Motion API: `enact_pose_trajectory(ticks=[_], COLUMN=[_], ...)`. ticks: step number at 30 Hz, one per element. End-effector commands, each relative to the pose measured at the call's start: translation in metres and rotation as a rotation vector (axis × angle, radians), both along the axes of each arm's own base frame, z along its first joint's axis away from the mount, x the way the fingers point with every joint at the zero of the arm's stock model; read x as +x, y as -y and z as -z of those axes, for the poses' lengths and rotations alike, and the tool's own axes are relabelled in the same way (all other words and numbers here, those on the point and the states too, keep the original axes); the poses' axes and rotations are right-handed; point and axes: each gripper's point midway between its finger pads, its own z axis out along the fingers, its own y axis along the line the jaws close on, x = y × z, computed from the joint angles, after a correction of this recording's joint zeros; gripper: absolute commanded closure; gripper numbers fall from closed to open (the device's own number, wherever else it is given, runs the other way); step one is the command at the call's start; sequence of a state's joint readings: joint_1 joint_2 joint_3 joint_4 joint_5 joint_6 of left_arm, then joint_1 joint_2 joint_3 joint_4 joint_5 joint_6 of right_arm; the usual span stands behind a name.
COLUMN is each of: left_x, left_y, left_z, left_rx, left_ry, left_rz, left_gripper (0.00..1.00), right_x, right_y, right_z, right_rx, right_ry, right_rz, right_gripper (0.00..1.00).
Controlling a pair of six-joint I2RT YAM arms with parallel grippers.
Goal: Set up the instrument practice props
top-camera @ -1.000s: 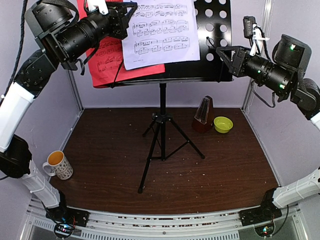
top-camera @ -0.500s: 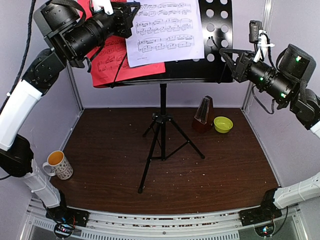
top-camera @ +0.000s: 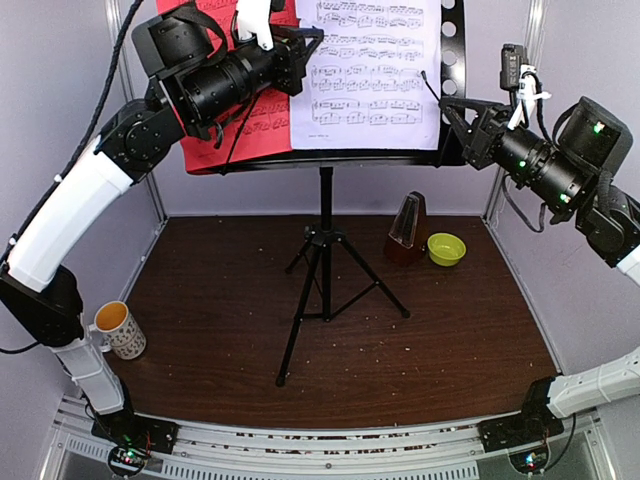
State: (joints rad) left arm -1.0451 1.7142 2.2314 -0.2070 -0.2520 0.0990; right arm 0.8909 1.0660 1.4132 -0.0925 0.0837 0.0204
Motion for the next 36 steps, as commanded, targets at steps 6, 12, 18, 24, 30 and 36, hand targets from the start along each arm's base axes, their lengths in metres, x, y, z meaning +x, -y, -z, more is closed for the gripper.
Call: enact_pose_trajectory(ticks=[6,12,18,24,30,36], left_x=[-0.010,-0.007,-0.003,0.002,0.002,-0.002], left_y=[0.008,0.017,0.028,0.035,0.034,0.027], left_z=[-0.024,-0.017,-0.004,0.009,0.012,0.008], left_rx=[-0.112,-0.117,-0.105,-0.088,-0.073,-0.080], left_ry=[0.059,0.043,0.015,-0.013,-0.023,-0.017], left_rz=[0.096,0.110,0.130,0.129,0.124,0.123], left_gripper=[1.00,1.00,1.00,1.00,1.00,0.77], right_x=[-0.011,-0.011,-0.010,-0.009,-0.009,-0.010], right_y=[0.003,0.003,0.003,0.003,0.003,0.003], right_z=[-0.011,-0.012,-0.011,-0.009,-0.008,-0.009], right_rx=[0.018,0.016,0.009,0.007,0.003,0.006], right_ry=[0.049,0.051,0.054,0.054,0.055,0.057], right_rz=[-0.026,-0.024,-0.020,-0.016,-0.015,-0.017], right_gripper=[1.00,1.00,1.00,1.00,1.00,1.00])
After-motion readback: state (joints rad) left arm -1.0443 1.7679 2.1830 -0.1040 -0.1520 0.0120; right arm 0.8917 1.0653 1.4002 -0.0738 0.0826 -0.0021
